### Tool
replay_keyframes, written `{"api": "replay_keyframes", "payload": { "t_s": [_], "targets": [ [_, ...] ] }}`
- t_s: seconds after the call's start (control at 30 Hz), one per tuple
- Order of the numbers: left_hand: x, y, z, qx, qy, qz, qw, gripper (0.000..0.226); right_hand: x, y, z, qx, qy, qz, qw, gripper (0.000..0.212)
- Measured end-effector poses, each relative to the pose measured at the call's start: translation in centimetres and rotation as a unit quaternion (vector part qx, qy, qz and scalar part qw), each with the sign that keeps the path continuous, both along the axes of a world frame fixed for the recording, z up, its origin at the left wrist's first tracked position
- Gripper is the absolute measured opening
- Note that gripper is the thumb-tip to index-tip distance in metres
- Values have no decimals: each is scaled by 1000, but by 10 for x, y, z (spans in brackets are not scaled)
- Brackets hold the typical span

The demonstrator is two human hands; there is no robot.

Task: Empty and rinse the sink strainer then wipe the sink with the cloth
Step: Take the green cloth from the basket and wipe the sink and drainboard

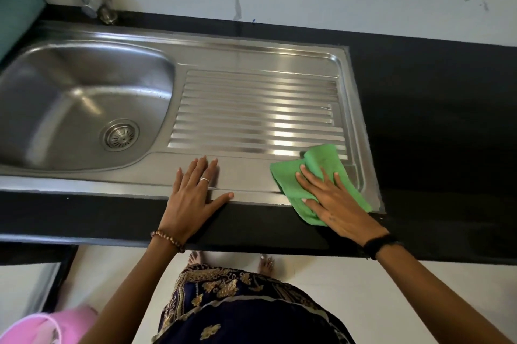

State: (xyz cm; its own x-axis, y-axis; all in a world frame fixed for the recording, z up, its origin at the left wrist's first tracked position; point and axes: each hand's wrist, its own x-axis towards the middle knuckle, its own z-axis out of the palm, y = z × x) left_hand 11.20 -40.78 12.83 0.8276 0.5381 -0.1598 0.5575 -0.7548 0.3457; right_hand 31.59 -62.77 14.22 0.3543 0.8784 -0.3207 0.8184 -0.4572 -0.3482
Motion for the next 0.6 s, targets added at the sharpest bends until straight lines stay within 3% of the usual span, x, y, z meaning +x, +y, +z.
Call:
{"api": "replay_keyframes", "payload": {
  "t_s": [0.1, 0.27, 0.37, 0.47, 0.6],
  "targets": [
    [-19, 11, 8, 13, 10, 45, 999, 112, -21, 43, -1, 8, -10, 69, 998, 55],
    [-46, 35, 11, 19, -10, 184, 983, 71, -77, 152, -9, 25, 12, 171, 985, 51],
    [-56, 50, 10, 49, 6, 232, 971, 64, -111, 205, -8, 30, 31, 225, 973, 49],
    [-63, 59, 7, 31, 20, 263, 964, 60, -113, 210, -7, 43, 51, 240, 969, 48],
    [-70, 63, 2, 31, 48, 246, 968, 65, -85, 159, -3, 76, 115, 207, 968, 48]
  ]
}}
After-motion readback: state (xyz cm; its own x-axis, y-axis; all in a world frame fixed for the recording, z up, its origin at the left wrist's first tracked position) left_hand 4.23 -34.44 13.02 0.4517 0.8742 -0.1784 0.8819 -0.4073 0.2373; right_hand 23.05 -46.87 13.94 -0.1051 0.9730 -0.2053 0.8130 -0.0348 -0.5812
